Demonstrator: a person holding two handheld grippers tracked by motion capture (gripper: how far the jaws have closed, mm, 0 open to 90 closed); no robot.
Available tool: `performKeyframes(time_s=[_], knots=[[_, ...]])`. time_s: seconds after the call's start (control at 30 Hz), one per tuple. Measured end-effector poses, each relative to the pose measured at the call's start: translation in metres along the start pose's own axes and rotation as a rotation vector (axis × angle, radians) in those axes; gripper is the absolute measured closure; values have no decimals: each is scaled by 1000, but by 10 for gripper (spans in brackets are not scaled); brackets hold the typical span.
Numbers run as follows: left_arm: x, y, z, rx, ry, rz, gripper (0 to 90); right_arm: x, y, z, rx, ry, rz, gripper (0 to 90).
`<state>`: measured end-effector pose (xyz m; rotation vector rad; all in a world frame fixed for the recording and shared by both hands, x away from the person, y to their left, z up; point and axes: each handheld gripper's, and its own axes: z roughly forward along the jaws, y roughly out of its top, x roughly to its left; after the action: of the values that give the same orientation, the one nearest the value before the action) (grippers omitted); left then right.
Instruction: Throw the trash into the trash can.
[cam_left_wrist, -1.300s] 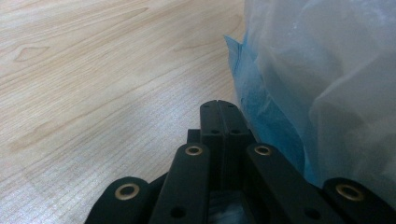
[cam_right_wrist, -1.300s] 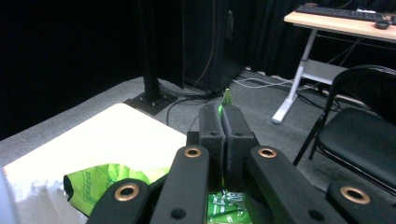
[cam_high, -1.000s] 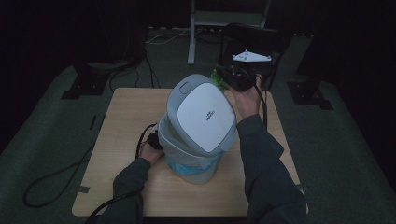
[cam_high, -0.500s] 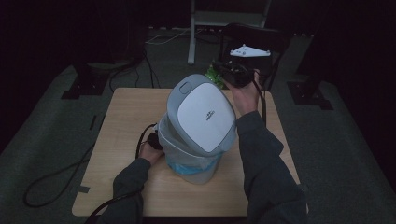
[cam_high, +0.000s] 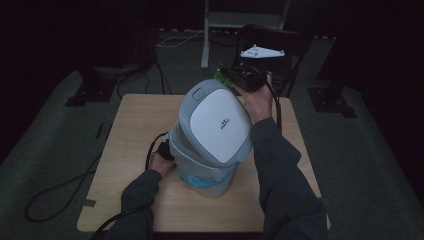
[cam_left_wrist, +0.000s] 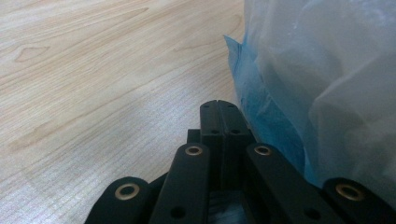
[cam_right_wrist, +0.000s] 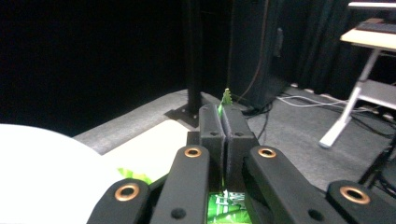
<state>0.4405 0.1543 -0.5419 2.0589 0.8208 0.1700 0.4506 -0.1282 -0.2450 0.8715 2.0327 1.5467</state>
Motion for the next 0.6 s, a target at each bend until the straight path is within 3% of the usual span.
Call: performKeyframes(time_s=[0.2, 0.6], knots=[[0, 0, 0, 0, 0, 0, 900, 2, -1, -2, 9, 57, 17, 883], [0, 0, 0, 0, 0, 1, 900, 7, -2, -4, 18, 122, 36, 883]])
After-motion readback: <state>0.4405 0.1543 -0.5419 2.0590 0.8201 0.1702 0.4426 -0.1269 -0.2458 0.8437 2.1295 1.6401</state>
